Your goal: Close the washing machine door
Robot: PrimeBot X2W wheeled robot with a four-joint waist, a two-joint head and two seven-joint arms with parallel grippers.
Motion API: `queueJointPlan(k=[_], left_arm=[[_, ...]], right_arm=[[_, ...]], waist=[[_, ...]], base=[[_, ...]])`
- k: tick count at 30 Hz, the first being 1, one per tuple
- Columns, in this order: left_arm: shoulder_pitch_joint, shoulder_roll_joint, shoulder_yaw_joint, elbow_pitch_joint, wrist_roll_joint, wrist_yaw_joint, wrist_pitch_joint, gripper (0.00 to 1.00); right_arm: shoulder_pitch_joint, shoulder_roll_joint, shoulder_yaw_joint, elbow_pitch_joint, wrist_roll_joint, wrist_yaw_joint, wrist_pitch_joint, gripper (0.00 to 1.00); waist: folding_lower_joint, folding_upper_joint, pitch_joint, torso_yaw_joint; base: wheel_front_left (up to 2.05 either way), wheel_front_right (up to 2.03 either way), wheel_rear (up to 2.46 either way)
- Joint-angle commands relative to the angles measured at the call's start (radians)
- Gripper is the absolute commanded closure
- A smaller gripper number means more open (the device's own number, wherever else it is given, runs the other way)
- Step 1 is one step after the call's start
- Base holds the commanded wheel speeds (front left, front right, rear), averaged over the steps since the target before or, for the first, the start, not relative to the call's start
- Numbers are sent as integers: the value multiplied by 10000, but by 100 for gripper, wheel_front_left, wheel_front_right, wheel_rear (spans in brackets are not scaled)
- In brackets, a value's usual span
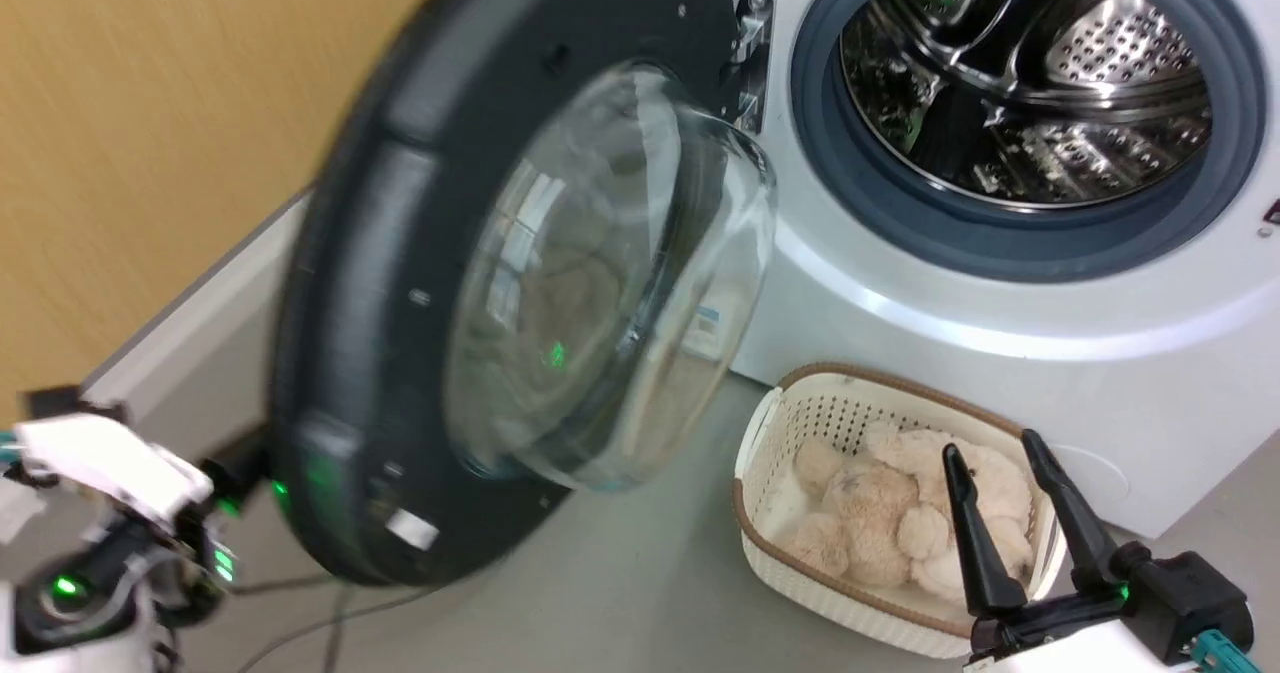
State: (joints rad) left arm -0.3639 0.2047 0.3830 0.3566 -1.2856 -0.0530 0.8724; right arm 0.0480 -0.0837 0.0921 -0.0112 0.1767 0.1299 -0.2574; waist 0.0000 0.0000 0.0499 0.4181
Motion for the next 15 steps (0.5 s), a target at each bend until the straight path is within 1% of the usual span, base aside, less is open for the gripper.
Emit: queueJointPlan(k=[1,7,11,15], left_arm=[[407,-185,-215,-378,-110,-74,356,100],[1475,-907,-827,-1960,-488,212,1263,100],[2221,-1249,-1471,-2916,-629,413,1677,100],[2786,-1455,-2167,-3594,-924,602,1748,100]], right_arm=[[29,73,-84,-19,-21,8,-44,0],[185,180,-257,-42,-24,8,-44,0],[216,215,-328,-55,-90,8,-44,0],[205,228,-398,-53,-140,8,-44,0]], waist=[[0,0,-118,-40],[0,0,-363,-302],[0,0,-385,-673],[0,0,-323,-1190]], base=[[0,0,0],[0,0,0],[0,0,0],[0,0,0]])
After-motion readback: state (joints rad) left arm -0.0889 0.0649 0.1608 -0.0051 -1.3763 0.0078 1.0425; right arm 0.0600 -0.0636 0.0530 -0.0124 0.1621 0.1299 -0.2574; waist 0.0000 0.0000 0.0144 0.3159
